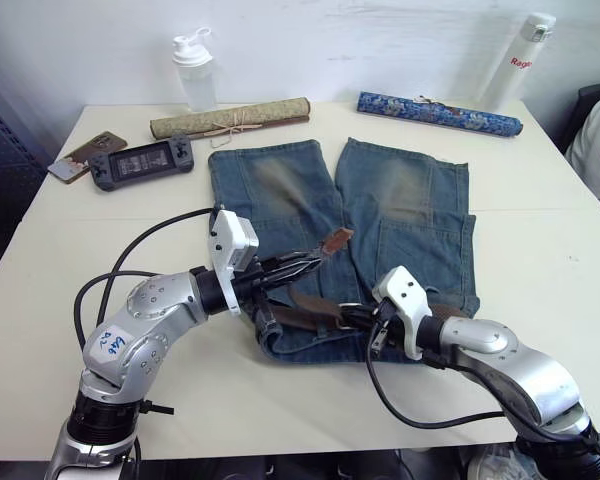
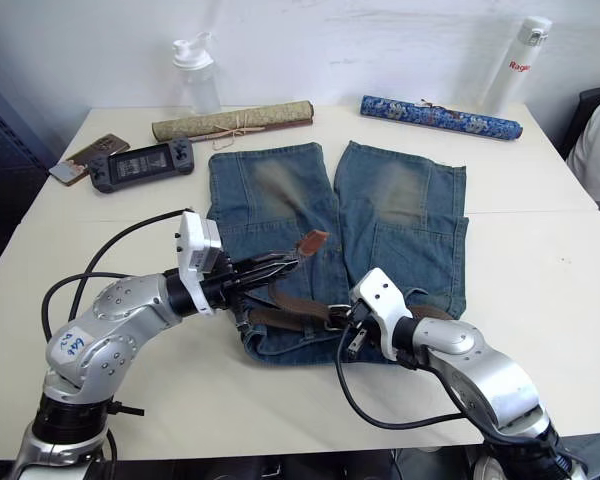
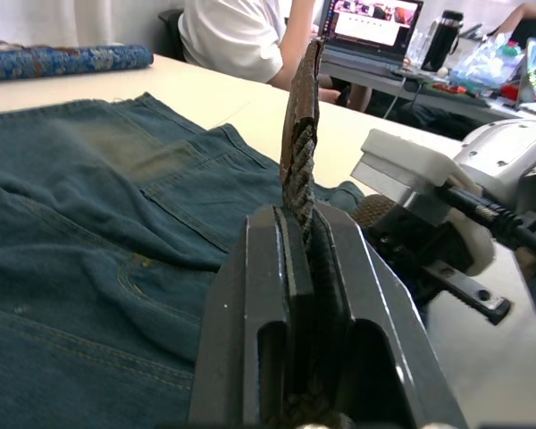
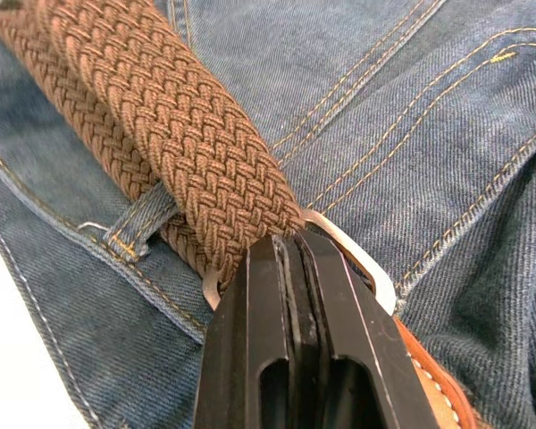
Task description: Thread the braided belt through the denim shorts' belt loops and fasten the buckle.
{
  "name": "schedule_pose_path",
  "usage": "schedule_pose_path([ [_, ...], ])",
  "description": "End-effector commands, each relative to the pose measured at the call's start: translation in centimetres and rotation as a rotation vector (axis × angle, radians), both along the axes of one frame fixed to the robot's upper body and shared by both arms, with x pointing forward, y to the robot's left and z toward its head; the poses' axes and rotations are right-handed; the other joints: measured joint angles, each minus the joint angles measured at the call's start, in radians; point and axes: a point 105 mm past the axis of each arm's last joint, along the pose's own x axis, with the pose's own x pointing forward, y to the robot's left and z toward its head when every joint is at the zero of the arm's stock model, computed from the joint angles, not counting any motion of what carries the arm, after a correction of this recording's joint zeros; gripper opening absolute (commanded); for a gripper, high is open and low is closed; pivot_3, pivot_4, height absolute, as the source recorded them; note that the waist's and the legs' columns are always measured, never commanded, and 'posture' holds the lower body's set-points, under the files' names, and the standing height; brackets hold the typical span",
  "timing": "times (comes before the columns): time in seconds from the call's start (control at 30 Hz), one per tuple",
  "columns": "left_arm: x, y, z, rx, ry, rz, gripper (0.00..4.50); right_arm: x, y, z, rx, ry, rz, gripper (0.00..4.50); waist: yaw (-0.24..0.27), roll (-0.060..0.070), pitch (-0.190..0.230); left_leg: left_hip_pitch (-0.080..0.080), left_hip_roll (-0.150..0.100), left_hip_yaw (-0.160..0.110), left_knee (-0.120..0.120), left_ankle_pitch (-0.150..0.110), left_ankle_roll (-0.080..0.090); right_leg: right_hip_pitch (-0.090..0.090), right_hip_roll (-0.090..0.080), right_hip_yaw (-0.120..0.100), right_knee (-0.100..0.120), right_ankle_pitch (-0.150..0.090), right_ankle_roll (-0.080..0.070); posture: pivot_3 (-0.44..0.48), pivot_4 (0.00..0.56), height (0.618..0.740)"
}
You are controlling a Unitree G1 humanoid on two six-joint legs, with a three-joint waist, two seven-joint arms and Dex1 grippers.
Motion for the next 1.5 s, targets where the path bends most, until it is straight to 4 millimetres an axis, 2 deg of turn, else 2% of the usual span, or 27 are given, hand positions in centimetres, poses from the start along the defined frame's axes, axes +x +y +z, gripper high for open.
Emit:
schedule_pose_path([
  [0.03,0.0,0.0,0.3,-0.018,-0.028,0.005,0.00,0.0,-0.5,3.3,0.069,-0.090,-0.015,0.66,0.001,0.000,0.000,0.000,0.000,0.000,0.000,0.000,0.000,0.000,0.000,0.000,0.000,0.000,0.000,0.000,0.150,0.717],
  [0.1,0.0,0.0,0.3,-0.017,-0.028,0.004,0.00,-0.4,-1.0,4.3,0.083,-0.098,-0.009,1.36,0.002,0.000,0.000,0.000,0.000,0.000,0.000,0.000,0.000,0.000,0.000,0.000,0.000,0.000,0.000,0.000,0.150,0.717],
  [0.2,0.0,-0.1,0.1,-0.014,-0.025,0.000,0.00,-0.8,-1.9,5.0,0.052,-0.105,-0.007,2.87,0.006,0.000,0.000,0.000,-0.001,0.000,0.001,0.000,0.001,0.000,0.000,0.000,0.000,0.000,0.000,0.000,0.150,0.717],
  [0.23,0.1,0.0,0.1,-0.015,-0.023,0.001,0.00,-1.0,-2.1,4.8,0.025,-0.102,0.003,2.87,0.006,0.000,0.000,0.000,-0.001,0.000,0.001,0.000,0.001,0.000,0.000,0.000,0.000,0.000,0.000,0.000,0.150,0.717],
  [0.27,0.1,0.0,0.1,-0.015,-0.022,0.000,0.00,-1.1,-2.1,4.7,0.010,-0.103,0.009,2.78,0.007,0.000,0.000,0.000,-0.001,0.000,0.001,0.000,0.001,0.000,0.000,0.000,0.000,0.000,0.000,0.000,0.150,0.717],
  [0.33,0.1,-0.1,0.1,-0.016,-0.023,0.002,0.00,-1.3,-2.0,4.4,-0.014,-0.101,0.028,2.24,0.008,0.000,0.000,0.000,-0.001,0.000,0.001,0.000,0.001,0.000,-0.001,0.000,0.000,0.000,0.000,0.000,0.150,0.717],
  [0.37,0.1,-0.1,0.1,-0.016,-0.023,0.003,0.00,-1.5,-2.0,4.2,-0.025,-0.100,0.038,1.67,0.008,0.000,0.000,0.000,-0.001,0.000,0.001,0.000,0.001,0.000,-0.001,0.000,0.000,0.000,0.000,0.000,0.150,0.717],
  [0.4,0.2,-0.1,0.2,-0.016,-0.023,0.004,0.00,-1.7,-1.9,3.9,-0.034,-0.095,0.045,1.38,0.008,0.000,0.000,0.000,-0.001,0.000,0.000,0.000,0.001,0.000,-0.001,0.000,0.000,0.000,0.000,0.000,0.150,0.717],
  [0.43,0.2,-0.1,0.2,-0.016,-0.024,0.004,0.00,-1.8,-1.8,3.8,-0.038,-0.091,0.050,0.73,0.008,0.000,0.000,0.000,-0.001,0.000,0.000,0.000,0.001,0.000,-0.001,0.000,0.000,0.000,0.000,0.000,0.150,0.717],
  [0.47,0.3,-0.2,0.2,-0.018,-0.023,0.004,0.00,-1.8,-1.7,3.4,-0.038,-0.085,0.051,0.27,0.009,0.000,0.000,0.000,-0.001,0.000,0.000,0.000,0.001,0.000,-0.001,0.000,0.000,0.000,0.000,0.000,0.150,0.717],
  [0.5,0.3,-0.2,0.3,-0.019,-0.024,0.004,0.00,-2.0,-1.5,3.0,-0.047,-0.077,0.056,0.07,0.009,0.000,0.000,0.000,-0.001,0.000,0.000,0.000,0.001,0.000,-0.001,0.000,0.000,0.000,0.000,0.000,0.150,0.717],
  [0.7,0.4,-0.2,0.4,-0.016,-0.029,0.006,0.00,-2.1,-1.4,1.8,-0.068,-0.060,0.052,0.07,0.009,0.000,0.000,0.000,-0.001,0.000,0.001,0.000,0.001,0.000,0.000,0.000,0.000,0.000,0.000,0.000,0.150,0.717],
  [0.9,0.4,-0.2,0.5,-0.018,-0.028,0.005,0.00,-1.7,-2.1,1.3,-0.081,-0.055,0.017,0.07,0.009,0.000,0.000,0.000,-0.001,0.000,0.001,0.000,0.001,0.000,0.000,0.000,0.000,0.000,0.000,0.000,0.150,0.717],
  [1.03,0.4,-0.2,0.5,-0.017,-0.028,0.005,0.00,-1.2,-2.1,-0.2,-0.133,-0.032,-0.009,0.07,0.009,0.000,0.000,0.000,-0.001,0.000,0.001,0.000,0.001,0.000,0.000,0.000,0.000,0.000,0.000,0.000,0.150,0.717],
  [1.13,0.3,-0.3,0.5,-0.017,-0.029,0.005,0.00,-0.9,-2.4,-0.6,-0.169,-0.042,-0.024,0.07,0.009,0.000,0.000,0.000,-0.001,0.000,0.001,0.000,0.001,0.000,0.000,0.000,0.000,0.000,0.000,0.000,0.150,0.717],
  [1.3,0.3,-0.4,0.4,-0.017,-0.026,0.002,0.00,-0.1,-1.1,-0.3,-0.161,-0.082,-0.028,0.07,0.005,0.000,0.000,0.000,0.000,0.000,0.001,0.000,0.001,0.000,0.000,0.000,0.000,0.000,0.000,0.000,0.150,0.717],
  [1.5,0.1,-0.7,0.3,-0.017,-0.019,-0.012,0.00,-0.1,0.7,2.0,-0.113,-0.170,0.014,0.07,0.007,0.000,0.000,0.000,-0.001,0.000,0.001,0.000,0.000,0.000,0.000,0.000,0.000,0.000,0.000,0.000,0.150,0.717],
])
